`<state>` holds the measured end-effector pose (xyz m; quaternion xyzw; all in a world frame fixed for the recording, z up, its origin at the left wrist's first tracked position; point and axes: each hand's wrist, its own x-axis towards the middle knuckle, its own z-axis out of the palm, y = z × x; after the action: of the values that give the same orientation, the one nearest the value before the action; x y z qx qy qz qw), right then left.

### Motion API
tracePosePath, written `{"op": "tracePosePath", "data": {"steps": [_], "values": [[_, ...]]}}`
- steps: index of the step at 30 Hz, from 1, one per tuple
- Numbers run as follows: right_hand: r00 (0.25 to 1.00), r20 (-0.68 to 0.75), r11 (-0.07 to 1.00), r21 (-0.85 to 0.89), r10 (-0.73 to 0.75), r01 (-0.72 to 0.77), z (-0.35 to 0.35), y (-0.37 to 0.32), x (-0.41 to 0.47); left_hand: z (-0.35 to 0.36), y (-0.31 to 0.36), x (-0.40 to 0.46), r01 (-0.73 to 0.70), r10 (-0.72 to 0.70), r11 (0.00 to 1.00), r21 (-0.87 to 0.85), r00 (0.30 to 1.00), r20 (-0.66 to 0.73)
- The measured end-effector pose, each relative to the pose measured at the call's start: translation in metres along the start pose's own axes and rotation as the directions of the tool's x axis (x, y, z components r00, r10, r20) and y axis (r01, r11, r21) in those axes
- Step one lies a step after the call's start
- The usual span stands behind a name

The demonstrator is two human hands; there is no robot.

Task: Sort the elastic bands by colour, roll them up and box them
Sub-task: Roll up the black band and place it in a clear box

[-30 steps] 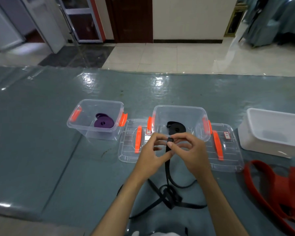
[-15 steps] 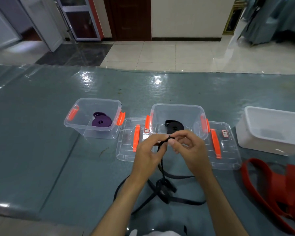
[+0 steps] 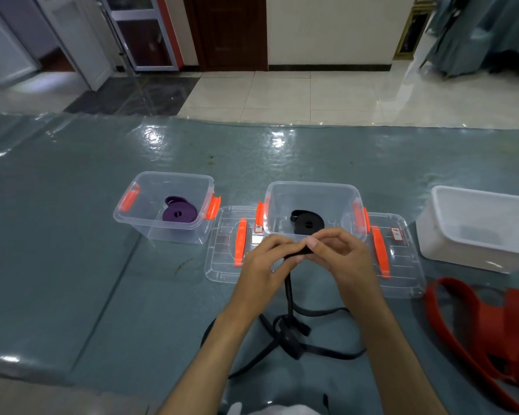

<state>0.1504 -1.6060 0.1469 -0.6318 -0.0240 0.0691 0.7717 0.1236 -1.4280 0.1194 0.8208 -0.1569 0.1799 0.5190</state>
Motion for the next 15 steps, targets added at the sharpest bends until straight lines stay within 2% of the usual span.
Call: {"op": "tracePosePath", "data": {"steps": [3,6,8,12,15], "values": [[0.983,-0.024,0.965,0.197,0.181,-0.173,-0.0015,0.0001,-0.0007,-0.0005,0.0007,0.0016,0.019,-0.02,1.0,-0.004,0.999,-0.048],[0.956,-0.001,0.918,0.279,0.292,-0.28,-0.0013,0.0035,-0.0018,-0.0004,0.0017,0.0012,-0.009,0.012,0.999,0.035,0.996,-0.086],[0.939,0.013,0.886,0.329,0.342,-0.327,-0.0022,0.0042,-0.0017,0.0007,0.0022,0.0006,-0.007,0.009,1.0,0.029,0.995,-0.095],[0.917,0.029,0.827,0.422,0.398,-0.372,-0.005,0.004,0.0,-0.0008,0.0,0.0018,0.107,-0.116,0.985,-0.134,0.992,-0.055],[0.894,0.048,0.804,0.419,0.445,-0.423,-0.0049,0.0053,0.0008,-0.0019,-0.0002,0.0031,0.036,-0.042,0.995,-0.096,0.997,-0.066]]}}
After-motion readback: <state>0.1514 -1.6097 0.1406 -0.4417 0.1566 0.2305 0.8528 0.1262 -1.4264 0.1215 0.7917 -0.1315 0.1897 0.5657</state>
